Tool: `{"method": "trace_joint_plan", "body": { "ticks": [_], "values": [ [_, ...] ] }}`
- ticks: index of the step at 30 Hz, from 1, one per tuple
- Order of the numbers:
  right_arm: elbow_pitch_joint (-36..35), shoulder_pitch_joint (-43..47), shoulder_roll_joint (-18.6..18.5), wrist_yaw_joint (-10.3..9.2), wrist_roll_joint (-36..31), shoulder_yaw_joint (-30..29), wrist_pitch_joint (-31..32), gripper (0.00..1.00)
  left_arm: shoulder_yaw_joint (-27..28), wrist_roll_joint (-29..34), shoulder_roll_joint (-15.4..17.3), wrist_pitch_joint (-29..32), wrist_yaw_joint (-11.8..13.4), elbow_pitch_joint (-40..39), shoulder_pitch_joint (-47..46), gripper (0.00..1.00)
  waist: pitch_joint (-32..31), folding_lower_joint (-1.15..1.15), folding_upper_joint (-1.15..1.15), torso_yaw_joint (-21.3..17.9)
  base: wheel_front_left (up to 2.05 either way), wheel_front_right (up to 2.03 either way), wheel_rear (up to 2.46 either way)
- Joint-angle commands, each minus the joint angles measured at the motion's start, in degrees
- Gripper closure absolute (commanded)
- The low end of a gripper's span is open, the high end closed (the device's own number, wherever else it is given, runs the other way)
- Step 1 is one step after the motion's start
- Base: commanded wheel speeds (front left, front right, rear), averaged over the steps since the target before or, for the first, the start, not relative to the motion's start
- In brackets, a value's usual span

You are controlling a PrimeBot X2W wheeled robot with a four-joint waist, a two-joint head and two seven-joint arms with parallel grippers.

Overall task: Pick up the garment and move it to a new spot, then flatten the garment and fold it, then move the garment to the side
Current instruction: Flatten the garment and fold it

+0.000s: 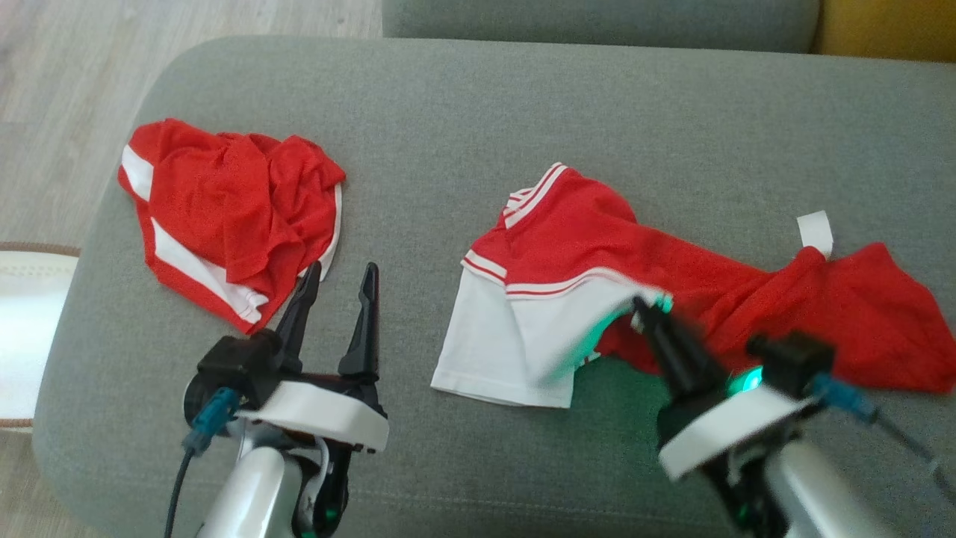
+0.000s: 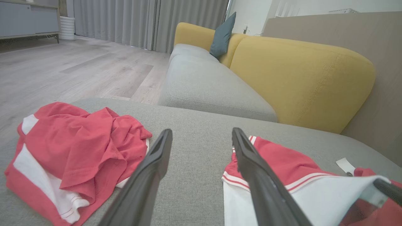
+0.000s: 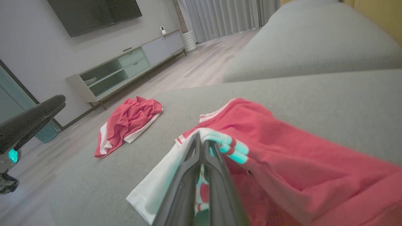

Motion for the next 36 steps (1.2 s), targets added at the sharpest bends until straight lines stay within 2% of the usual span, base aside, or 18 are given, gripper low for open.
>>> {"method": "trace_joint_plan", "body": {
  "ticks": [1, 5, 9, 16, 19, 25, 26, 27, 31, 36],
  "values": [
    [-2.9, -4.6, -1.0, 0.42, -0.5, -0.1, 0.3, 1.00, 1.6, -0.1, 0.2, -0.7, 0.1, -2.1, -1.3, 0.00, 0.5, 0.00, 0.00, 0.0, 0.00, 0.00, 0.00],
    [-5.2, -12.6, -4.4, 0.42, -2.4, -3.2, 3.8, 1.00, 0.9, -0.5, 0.2, -0.7, 0.0, -2.6, -2.3, 0.00, 2.7, 0.00, 0.00, 0.7, 0.00, 0.00, 0.00],
    [-3.5, -22.8, -9.1, 0.42, -3.3, -6.3, 7.7, 1.00, 0.0, -0.9, 0.2, -0.7, -0.2, -2.6, -3.7, 0.00, 5.4, 0.00, 0.00, 2.3, 0.00, 0.00, 0.00],
    [6.4, -39.1, -16.7, 0.42, -2.3, -8.7, 12.2, 1.00, -1.9, -2.3, 0.2, -0.7, -0.2, -2.5, -6.5, 0.00, 9.9, 0.00, 0.00, 6.4, 0.00, 0.00, 0.00],
    [11.7, -45.0, -20.1, 0.42, -3.6, -7.4, 12.7, 1.00, -2.9, -2.9, 0.2, -0.7, -0.1, -2.6, -7.4, 0.00, 11.4, 0.00, 0.00, 8.2, 0.00, 0.00, 0.00],
    [20.9, -53.9, -22.6, 0.42, -5.7, -5.1, 12.1, 1.00, -3.7, -3.7, 0.2, -0.7, 0.4, -3.1, -8.4, 0.00, 13.1, 0.00, 0.00, 10.1, 0.00, 0.00, 0.00],
    [23.0, -55.5, -22.8, 0.42, -6.6, -4.8, 11.8, 0.07, -3.8, -3.8, 0.2, -0.7, 0.5, -3.2, -8.5, 0.00, 13.3, 0.00, 0.00, 10.3, 0.00, 0.00, 0.00],
    [25.3, -56.9, -22.8, 0.42, -7.3, -4.8, 11.6, 0.00, -3.9, -3.9, 0.2, -0.7, 0.5, -3.2, -8.6, 0.00, 13.4, 0.00, 0.00, 10.4, 0.00, 0.00, 0.00],
    [32.3, -60.5, -22.0, 0.42, -10.4, -4.2, 9.2, 0.00, -4.0, -4.1, 0.2, -0.7, 0.9, -3.2, -8.8, 0.00, 13.4, 0.00, 0.00, 10.3, 0.00, 0.00, 0.00],
    [37.8, -60.7, -19.2, 0.42, -10.4, -4.6, 4.2, 0.00, -2.9, -3.3, 0.2, -0.7, 1.0, -2.8, -8.6, 0.00, 11.8, 0.00, 0.00, 8.2, 0.00, 0.00, 0.00]
  ]
}}
